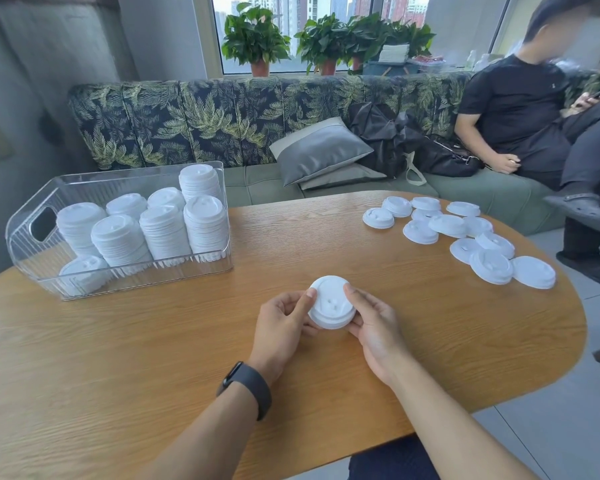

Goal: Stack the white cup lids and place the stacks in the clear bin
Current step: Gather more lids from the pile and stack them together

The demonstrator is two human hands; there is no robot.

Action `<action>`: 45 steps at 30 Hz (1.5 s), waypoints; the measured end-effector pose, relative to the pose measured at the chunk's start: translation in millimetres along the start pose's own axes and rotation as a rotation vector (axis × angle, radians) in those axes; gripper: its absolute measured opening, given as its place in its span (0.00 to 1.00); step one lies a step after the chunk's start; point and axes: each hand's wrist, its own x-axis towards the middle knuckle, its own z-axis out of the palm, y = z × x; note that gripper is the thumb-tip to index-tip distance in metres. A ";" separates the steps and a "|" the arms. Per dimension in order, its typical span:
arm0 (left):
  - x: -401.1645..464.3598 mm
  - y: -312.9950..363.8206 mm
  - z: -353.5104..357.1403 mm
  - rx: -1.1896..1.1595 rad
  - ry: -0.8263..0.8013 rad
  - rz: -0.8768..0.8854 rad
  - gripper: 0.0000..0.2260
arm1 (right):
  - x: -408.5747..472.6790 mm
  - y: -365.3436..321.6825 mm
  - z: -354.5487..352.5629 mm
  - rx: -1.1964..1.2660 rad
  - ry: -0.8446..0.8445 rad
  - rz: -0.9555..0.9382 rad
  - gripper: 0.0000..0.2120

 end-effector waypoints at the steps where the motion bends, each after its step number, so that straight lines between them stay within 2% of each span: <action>1: 0.1 -0.6 -0.2 -0.005 0.003 -0.001 0.13 | -0.2 -0.2 -0.3 -0.006 -0.009 0.000 0.14; 7: 0.0 -0.4 -0.5 0.013 0.008 0.003 0.12 | -0.7 -1.0 -4.2 -0.025 -0.058 0.004 0.12; 13: -0.3 -0.7 -1.0 0.001 0.038 -0.002 0.13 | -1.7 -2.7 -3.1 0.003 -0.065 0.012 0.14; 31: -4.1 -3.0 -3.3 0.040 0.115 0.026 0.14 | -1.8 -4.1 0.4 -0.021 -0.068 0.030 0.10; 35: -11.4 -6.1 -21.7 0.277 0.122 0.188 0.14 | -4.5 -3.4 11.1 -0.074 -0.075 0.061 0.10; 38: -21.3 -5.0 -46.8 0.515 0.060 0.308 0.23 | -8.7 6.2 31.1 -0.081 -0.130 0.100 0.11; 42: -36.3 -1.2 -85.0 0.749 0.049 0.346 0.39 | -11.7 25.4 74.1 -0.117 -0.156 0.139 0.11; 45: -45.1 2.3 -119.8 0.824 0.107 0.361 0.40 | -11.5 40.1 107.9 -0.152 -0.188 0.146 0.12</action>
